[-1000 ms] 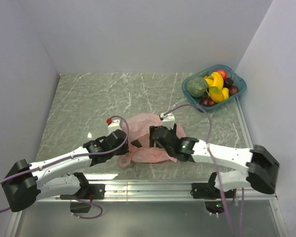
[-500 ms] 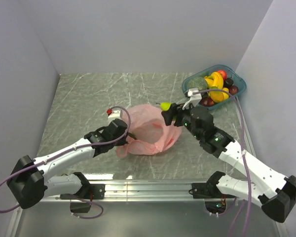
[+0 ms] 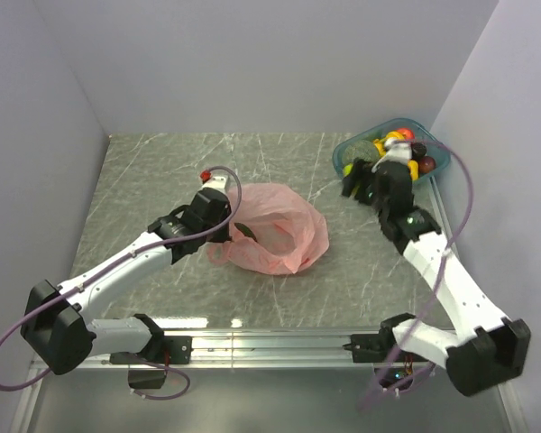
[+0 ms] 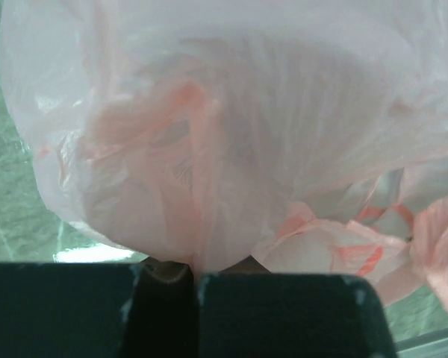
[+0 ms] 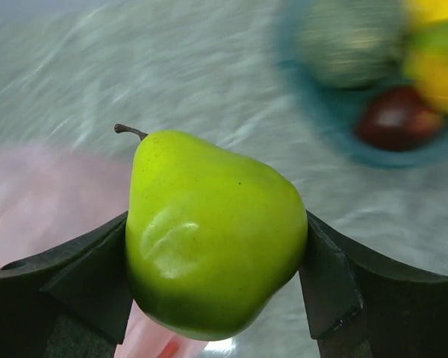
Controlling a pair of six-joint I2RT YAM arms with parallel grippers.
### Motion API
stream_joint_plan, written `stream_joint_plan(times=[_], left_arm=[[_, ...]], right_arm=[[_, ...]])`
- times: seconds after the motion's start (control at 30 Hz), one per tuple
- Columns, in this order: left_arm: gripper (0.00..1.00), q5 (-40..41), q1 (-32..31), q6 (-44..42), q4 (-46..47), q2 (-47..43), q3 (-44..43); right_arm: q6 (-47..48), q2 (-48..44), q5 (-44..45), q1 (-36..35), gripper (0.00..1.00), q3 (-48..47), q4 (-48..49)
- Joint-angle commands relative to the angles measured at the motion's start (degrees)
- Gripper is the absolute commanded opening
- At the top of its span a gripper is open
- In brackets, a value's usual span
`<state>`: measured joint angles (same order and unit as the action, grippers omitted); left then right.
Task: Untie the knot of the plastic bag and take out the fruit
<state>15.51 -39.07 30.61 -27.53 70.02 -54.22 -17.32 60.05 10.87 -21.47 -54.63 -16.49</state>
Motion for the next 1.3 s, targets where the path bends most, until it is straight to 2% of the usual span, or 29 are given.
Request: stream_joint_plan(times=[0.0, 0.13, 0.23, 0.33, 0.5, 0.6, 0.63, 0.7, 0.77, 0.93, 0.97, 1.13, 1.27], left_arm=[[0.0, -2.41, 0.4, -6.08, 0.02, -0.41, 0.6], [0.0, -3.03, 0.57, -6.44, 2.04, -2.07, 3.41], [0.0, -2.07, 1.1, -6.88, 2.39, -2.87, 4.29], [0.01, -1.88, 1.19, -7.06, 2.74, -3.22, 4.99], [0.01, -2.33, 1.45, -7.06, 2.48, -1.38, 4.74], [0.01, -1.71, 1.71, -7.41, 2.3, -0.76, 4.73], [0.01, -1.71, 1.72, -7.49, 2.48, -0.67, 4.82], [0.0, -1.8, 1.98, -7.58, 2.65, -0.94, 4.91], [0.01, -1.8, 2.5, -7.58, 2.92, -1.11, 5.08], [0.01, -2.76, 3.21, -7.41, 2.92, -1.02, 4.73], [0.0, -2.76, 3.3, -7.41, 2.92, -1.2, 4.73], [0.01, -2.33, 3.47, -7.41, 3.09, -2.34, 4.91], [0.0, -2.41, 3.56, -7.15, 2.75, -2.61, 5.0]], right_arm=[[-4.91, 5.32, 8.2, 11.14, 0.03, -6.09, 1.36], [-9.56, 17.43, 12.32, 19.88, 0.04, -11.71, 3.92], [-12.47, 26.56, 11.81, 25.94, 0.06, -17.07, 6.03], [-13.09, 36.49, 11.28, 29.46, 0.06, -25.59, 5.6], [-13.52, 51.9, 10.39, 32.02, 0.15, -45.18, -0.72], [-13.7, 61.38, 8.91, 32.9, 0.38, -53.63, -2.48], [-13.79, 62.89, 9.16, 32.99, 0.6, -55.3, -3.02], [-14.41, 65.44, 11.17, 33.08, 0.77, -58.91, -4.94], [-14.76, 65.72, 12.15, 33.08, 0.87, -58.75, -5.04], [-14.41, 60.28, 13.3, 32.99, 0.92, -51.99, -0.92], [-13.28, 59.23, 12.77, 32.81, 0.95, -49.72, -0.04], [-10.81, 53.08, 12.24, 31.15, 0.96, -46.37, -0.3], [-5.72, 44.47, 12.51, 26.25, 0.96, -37.33, 2.07]])
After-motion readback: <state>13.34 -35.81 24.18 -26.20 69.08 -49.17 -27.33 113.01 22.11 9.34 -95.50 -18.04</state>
